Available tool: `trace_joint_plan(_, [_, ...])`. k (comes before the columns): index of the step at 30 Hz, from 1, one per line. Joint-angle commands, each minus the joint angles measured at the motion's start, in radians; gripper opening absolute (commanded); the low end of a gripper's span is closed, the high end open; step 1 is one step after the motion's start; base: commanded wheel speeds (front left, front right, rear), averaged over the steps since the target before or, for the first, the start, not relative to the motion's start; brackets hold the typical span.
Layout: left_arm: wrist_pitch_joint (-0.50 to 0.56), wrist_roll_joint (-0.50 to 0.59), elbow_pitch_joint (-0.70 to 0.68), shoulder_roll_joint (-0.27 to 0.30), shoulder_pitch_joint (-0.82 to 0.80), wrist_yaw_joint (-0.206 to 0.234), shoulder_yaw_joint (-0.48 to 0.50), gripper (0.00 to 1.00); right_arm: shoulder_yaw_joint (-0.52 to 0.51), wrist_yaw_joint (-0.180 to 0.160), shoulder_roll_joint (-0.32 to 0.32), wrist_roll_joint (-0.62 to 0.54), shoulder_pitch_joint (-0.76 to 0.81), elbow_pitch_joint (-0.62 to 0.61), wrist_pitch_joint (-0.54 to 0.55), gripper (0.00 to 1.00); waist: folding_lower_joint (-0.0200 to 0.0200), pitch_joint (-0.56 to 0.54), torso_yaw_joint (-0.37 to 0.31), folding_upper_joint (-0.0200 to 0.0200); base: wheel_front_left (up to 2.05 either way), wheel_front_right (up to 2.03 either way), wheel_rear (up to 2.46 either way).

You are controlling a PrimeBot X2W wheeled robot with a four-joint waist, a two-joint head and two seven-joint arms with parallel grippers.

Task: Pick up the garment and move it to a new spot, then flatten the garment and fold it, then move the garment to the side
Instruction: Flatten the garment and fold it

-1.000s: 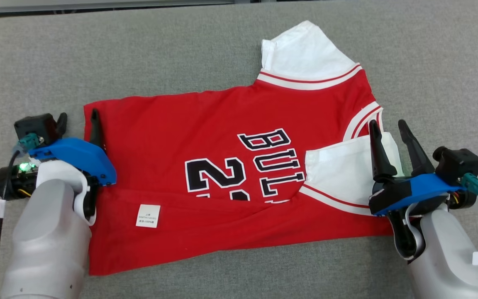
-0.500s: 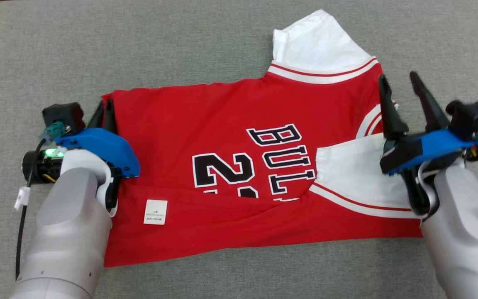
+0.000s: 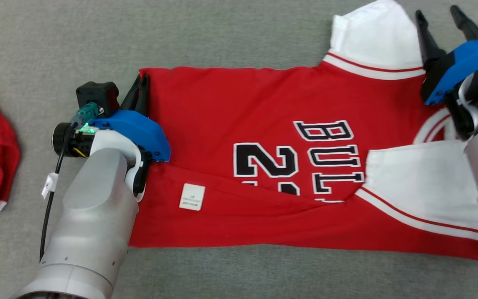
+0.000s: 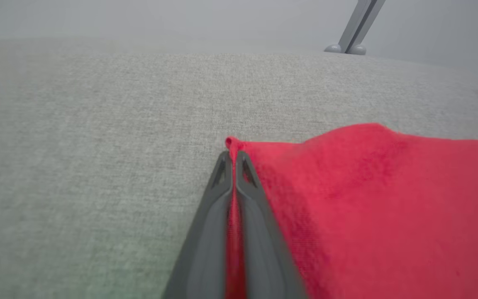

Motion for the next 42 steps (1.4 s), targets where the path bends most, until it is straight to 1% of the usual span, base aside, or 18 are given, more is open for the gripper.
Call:
trace_joint_plan(1, [-0.003, -0.006, -0.009, 0.002, -0.008, 0.003, -0.011, 0.0, 0.006, 0.0, -0.016, -0.01, -0.04, 0.025, 0.014, 1.0, -0.0001, 0.035, 0.044, -0.0002, 0.0, 0.0, 0.0])
trace_joint_plan(3, [-0.004, -0.028, -0.059, -0.001, -0.007, 0.001, -0.031, 0.0, 0.018, 0.0, -0.032, -0.023, -0.079, 0.066, 0.038, 1.0, -0.0001, 0.051, 0.072, -0.0002, 0.0, 0.0, 0.0])
trace_joint_plan(5, [-0.004, -0.067, -0.11, -0.002, 0.009, -0.001, -0.075, 0.0, 0.029, 0.0, -0.048, -0.034, -0.114, 0.106, 0.066, 1.0, -0.0001, 0.065, 0.098, -0.0002, 0.0, 0.0, 0.0])
trace_joint_plan(6, [-0.004, -0.067, -0.11, -0.002, 0.009, -0.001, -0.075, 0.0, 0.029, 0.0, -0.048, -0.034, -0.114, 0.106, 0.066, 1.0, -0.0001, 0.065, 0.098, -0.0002, 0.0, 0.0, 0.0])
trace_joint_plan(8, [-0.004, -0.111, -0.152, -0.002, 0.015, 0.003, -0.125, 0.0, 0.038, 0.0, -0.067, -0.046, -0.15, 0.138, 0.088, 1.0, -0.0001, 0.078, 0.125, -0.0002, 0.0, 0.0, 0.0])
trace_joint_plan(12, [-0.004, -0.193, -0.216, -0.002, 0.023, 0.038, -0.224, 0.0, 0.038, 0.0, -0.093, -0.073, -0.189, 0.214, 0.131, 1.0, -0.0001, 0.092, 0.166, -0.0002, 0.0, 0.0, 0.0])
trace_joint_plan(15, [-0.004, -0.236, -0.25, -0.002, 0.023, 0.071, -0.275, 0.0, 0.045, 0.0, -0.093, -0.091, -0.199, 0.26, 0.15, 1.0, -0.0001, 0.094, 0.179, -0.0002, 0.0, 0.0, 0.0])
trace_joint_plan(16, [-0.004, -0.244, -0.258, -0.002, 0.022, 0.08, -0.285, 0.0, 0.046, 0.0, -0.091, -0.093, -0.201, 0.272, 0.151, 0.86, -0.0001, 0.093, 0.182, -0.0002, 0.0, 0.0, 0.0])
trace_joint_plan(17, [-0.004, -0.251, -0.267, -0.002, 0.021, 0.088, -0.294, 0.0, 0.045, 0.0, -0.088, -0.093, -0.203, 0.28, 0.149, 0.36, -0.0001, 0.092, 0.184, -0.0002, 0.0, 0.0, 0.0])
trace_joint_plan(18, [-0.004, -0.255, -0.275, -0.002, 0.019, 0.097, -0.3, 0.0, 0.047, 0.0, -0.085, -0.095, -0.205, 0.289, 0.153, 0.0, -0.0001, 0.091, 0.185, -0.0002, 0.0, 0.0, 0.0])
trace_joint_plan(20, [-0.004, -0.261, -0.283, -0.002, 0.016, 0.111, -0.303, 0.0, 0.048, 0.0, -0.089, -0.096, -0.215, 0.295, 0.147, 0.0, -0.0001, 0.091, 0.184, -0.0002, 0.0, 0.0, 0.0])
trace_joint_plan(23, [-0.004, -0.247, -0.299, -0.002, 0.005, 0.131, -0.285, 0.0, 0.038, 0.0, -0.103, -0.105, -0.245, 0.29, 0.092, 0.0, -0.0001, 0.088, 0.177, -0.0002, 0.0, 0.0, 0.0])
trace_joint_plan(27, [-0.004, -0.206, -0.341, -0.002, 0.001, 0.155, -0.224, 0.0, 0.009, 0.0, -0.122, -0.139, -0.278, 0.279, -0.025, 0.0, -0.0001, 0.08, 0.16, -0.0002, 0.0, 0.0, 0.0])
trace_joint_plan(31, [-0.004, -0.146, -0.387, 0.004, 0.014, 0.164, -0.145, 0.0, -0.044, 0.0, -0.129, -0.171, -0.298, 0.273, -0.122, 0.0, -0.0001, 0.065, 0.131, -0.0002, 0.0, 0.0, 0.0])
trace_joint_plan(34, [-0.005, -0.102, -0.422, 0.015, 0.029, 0.163, -0.084, 0.0, -0.082, 0.0, -0.116, -0.194, -0.3, 0.246, -0.151, 0.0, -0.0001, 0.051, 0.1, -0.0002, 0.0, 0.0, 0.0])
trace_joint_plan(36, [-0.004, -0.074, -0.434, 0.023, 0.042, 0.155, -0.049, 0.0, -0.105, 0.0, -0.092, -0.198, -0.275, 0.218, -0.157, 0.0, -0.0001, 0.038, 0.078, -0.0002, 0.0, 0.0, 0.0])
trace_joint_plan(39, [-0.005, -0.036, -0.432, 0.036, 0.072, 0.141, -0.004, 0.0, -0.146, 0.0, -0.05, -0.167, -0.207, 0.115, -0.158, 0.0, -0.0001, 0.012, 0.04, -0.0002, 0.0, 0.0, 0.0])
trace_joint_plan(42, [-0.004, -0.008, -0.412, 0.054, 0.112, 0.123, 0.035, 0.0, -0.157, 0.0, -0.004, -0.122, -0.098, -0.002, -0.158, 0.0, -0.0001, -0.021, -0.004, -0.0002, 0.0, 0.0, 0.0])
